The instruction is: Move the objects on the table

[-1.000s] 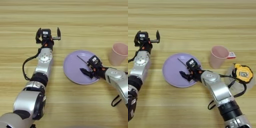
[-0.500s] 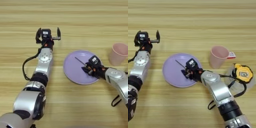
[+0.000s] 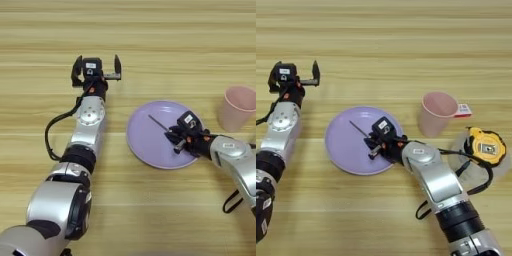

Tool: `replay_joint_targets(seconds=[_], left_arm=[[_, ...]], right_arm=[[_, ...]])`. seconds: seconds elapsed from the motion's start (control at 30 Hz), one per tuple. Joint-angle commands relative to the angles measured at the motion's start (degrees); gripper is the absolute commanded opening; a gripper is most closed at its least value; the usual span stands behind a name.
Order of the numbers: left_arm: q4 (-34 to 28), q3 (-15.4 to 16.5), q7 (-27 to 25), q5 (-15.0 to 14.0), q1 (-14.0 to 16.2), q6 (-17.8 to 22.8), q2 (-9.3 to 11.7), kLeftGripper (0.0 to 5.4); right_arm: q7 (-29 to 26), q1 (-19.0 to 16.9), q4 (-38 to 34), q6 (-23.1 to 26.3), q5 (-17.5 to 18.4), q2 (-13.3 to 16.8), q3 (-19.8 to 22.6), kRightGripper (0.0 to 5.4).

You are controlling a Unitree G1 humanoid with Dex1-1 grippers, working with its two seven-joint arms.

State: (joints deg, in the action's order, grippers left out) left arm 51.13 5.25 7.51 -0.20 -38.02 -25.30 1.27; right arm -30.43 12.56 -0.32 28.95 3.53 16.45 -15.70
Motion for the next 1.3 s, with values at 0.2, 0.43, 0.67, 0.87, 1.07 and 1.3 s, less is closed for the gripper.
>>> replay_joint_targets(seconds=[0.2,0.43,0.67,0.87,1.07,1.3], left_arm=[[-0.6,-0.4,0.1,0.7,0.2,0.9,0.0,5.4],[-0.4,-0.5,0.0,0.7,0.2,1.0,0.0,5.4],[-0.5,-0.5,0.0,0.8,0.3,1.1,0.0,5.4],[-0.4,-0.5,0.1,0.8,0.1,1.1,-0.1,5.4],[-0.6,-0.7,0.3,0.9,0.2,1.2,-0.3,5.4],[-0.7,-1.0,0.6,0.8,0.1,1.4,-0.4,5.4]], right_arm=[[0.2,-0.8,-6.4,3.4,0.3,0.9,0.7,0.86],[0.4,-1.7,-15.0,6.8,1.0,1.9,1.4,0.86],[-1.5,0.5,-25.8,13.8,3.1,6.2,4.5,0.85],[-6.1,6.0,-31.5,21.2,6.4,15.5,10.0,0.85],[-11.9,10.6,-30.1,24.4,9.0,25.3,12.7,0.85],[-22.7,18.7,-22.3,21.7,9.2,39.8,12.3,0.85]])
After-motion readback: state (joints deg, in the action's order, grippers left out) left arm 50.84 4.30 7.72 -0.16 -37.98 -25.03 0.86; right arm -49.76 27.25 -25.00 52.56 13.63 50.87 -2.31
